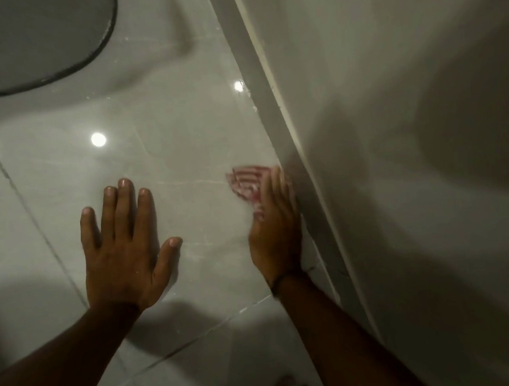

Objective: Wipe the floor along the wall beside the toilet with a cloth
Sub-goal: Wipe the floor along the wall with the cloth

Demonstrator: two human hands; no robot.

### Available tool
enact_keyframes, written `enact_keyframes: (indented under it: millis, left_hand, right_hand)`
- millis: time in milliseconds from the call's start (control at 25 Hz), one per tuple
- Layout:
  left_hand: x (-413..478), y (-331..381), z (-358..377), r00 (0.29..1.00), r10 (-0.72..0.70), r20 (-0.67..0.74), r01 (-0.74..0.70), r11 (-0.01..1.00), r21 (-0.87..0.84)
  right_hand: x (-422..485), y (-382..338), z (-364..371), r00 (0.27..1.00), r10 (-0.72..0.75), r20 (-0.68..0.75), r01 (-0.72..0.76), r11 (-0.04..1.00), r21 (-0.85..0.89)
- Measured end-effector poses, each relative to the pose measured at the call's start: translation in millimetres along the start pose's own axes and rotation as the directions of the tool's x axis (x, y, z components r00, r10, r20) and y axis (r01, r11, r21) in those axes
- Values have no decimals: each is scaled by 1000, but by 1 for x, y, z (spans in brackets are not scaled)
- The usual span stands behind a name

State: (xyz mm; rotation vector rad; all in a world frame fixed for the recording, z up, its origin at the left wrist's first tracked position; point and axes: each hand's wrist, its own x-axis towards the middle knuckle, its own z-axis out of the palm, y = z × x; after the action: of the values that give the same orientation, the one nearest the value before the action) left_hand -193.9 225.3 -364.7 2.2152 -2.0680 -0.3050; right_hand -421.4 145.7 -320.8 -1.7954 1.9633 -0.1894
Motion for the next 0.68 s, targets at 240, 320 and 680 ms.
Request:
enact_keyframes:
  millis: [240, 320, 680]
  left_hand:
    - [-1, -3, 2, 1000, 14, -23, -13, 1000, 27]
    - [0, -4, 2, 999, 25, -36, -24, 1000, 16]
    - [-2, -3, 5, 999, -2, -38, 2, 1000, 21]
  right_hand:
    - [149, -85, 12, 980, -197, -16, 194, 974, -120]
    - [178, -103, 12, 972, -237, 3, 235, 961, -148]
    - [184, -103, 2, 959, -282, 33, 283, 959, -30]
